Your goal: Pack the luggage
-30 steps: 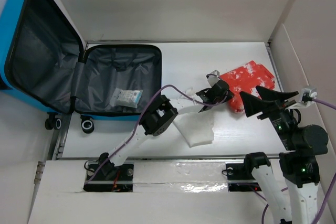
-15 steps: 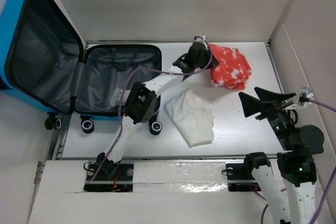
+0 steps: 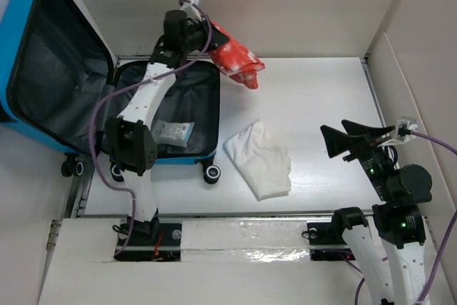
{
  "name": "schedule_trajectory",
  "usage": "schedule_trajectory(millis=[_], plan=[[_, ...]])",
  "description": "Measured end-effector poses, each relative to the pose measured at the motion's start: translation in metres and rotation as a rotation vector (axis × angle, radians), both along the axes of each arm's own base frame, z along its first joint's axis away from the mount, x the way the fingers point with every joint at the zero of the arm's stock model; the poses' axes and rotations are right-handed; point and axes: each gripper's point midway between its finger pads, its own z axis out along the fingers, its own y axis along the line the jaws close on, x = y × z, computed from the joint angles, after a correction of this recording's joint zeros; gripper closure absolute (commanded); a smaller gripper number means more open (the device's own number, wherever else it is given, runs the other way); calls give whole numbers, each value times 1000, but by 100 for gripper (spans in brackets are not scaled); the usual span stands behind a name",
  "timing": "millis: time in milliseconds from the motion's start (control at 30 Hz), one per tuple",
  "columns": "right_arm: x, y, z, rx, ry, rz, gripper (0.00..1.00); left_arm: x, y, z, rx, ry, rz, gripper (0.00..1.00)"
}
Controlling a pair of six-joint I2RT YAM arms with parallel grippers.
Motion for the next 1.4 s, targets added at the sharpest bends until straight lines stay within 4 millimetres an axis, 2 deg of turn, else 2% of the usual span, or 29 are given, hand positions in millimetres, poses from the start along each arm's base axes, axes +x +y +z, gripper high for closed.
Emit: schedule_trajectory(millis=[133, 200, 267, 333, 400, 467, 633, 700, 767, 867, 900, 967, 1000, 1033, 1100, 1133, 1167, 1200, 1267, 1300, 1400], plan=[[0, 1, 0, -2, -2, 9, 3, 3, 63, 35, -76, -17, 45, 100], [0, 2, 1, -3, -5, 14, 3, 0, 94, 45, -116, -28, 69, 100], [0, 3, 2, -3, -8, 19, 3, -9, 123, 43, -144, -26, 98, 100], [0, 3, 2, -3, -9, 19, 3, -23, 154, 31, -174, -16, 134, 100], [0, 3, 2, -3, -9, 20, 3, -43, 183, 7, -206, 16, 178, 100], [-1, 4, 2, -4, -11, 24, 3, -59, 208, -25, -229, 65, 226, 100], [0, 5, -9, -7, 0, 32, 2, -95, 259, -136, -263, 298, 383, 99], [0, 6, -14, -10, 7, 37, 3, -114, 274, -175, -285, 396, 446, 91], [3, 8, -25, -14, 27, 46, 6, -133, 287, -201, -307, 467, 506, 84], [8, 12, -43, -25, 68, 63, 27, -160, 300, -216, -322, 523, 585, 81], [10, 14, -50, -28, 86, 71, 43, -167, 304, -214, -316, 524, 612, 81], [16, 18, -65, -33, 127, 91, 61, -177, 310, -204, -287, 500, 662, 80], [20, 20, -75, -32, 155, 100, 74, -182, 314, -198, -265, 478, 692, 72], [25, 22, -88, -30, 190, 110, 79, -186, 318, -191, -241, 449, 720, 43], [37, 27, -116, -23, 269, 125, 86, -196, 325, -178, -201, 394, 776, 23], [43, 28, -132, -20, 321, 128, 85, -200, 328, -173, -185, 371, 803, 15], [49, 29, -147, -17, 367, 129, 82, -205, 331, -169, -169, 350, 827, 13], [55, 31, -161, -15, 411, 129, 62, -209, 333, -166, -157, 336, 846, 11], [64, 32, -184, -11, 492, 125, 36, -216, 336, -160, -137, 311, 878, 8], [70, 32, -193, -15, 518, 120, 19, -218, 337, -157, -130, 300, 890, 8], [86, 33, -215, -27, 582, 105, 10, -221, 334, -147, -114, 261, 901, 11]])
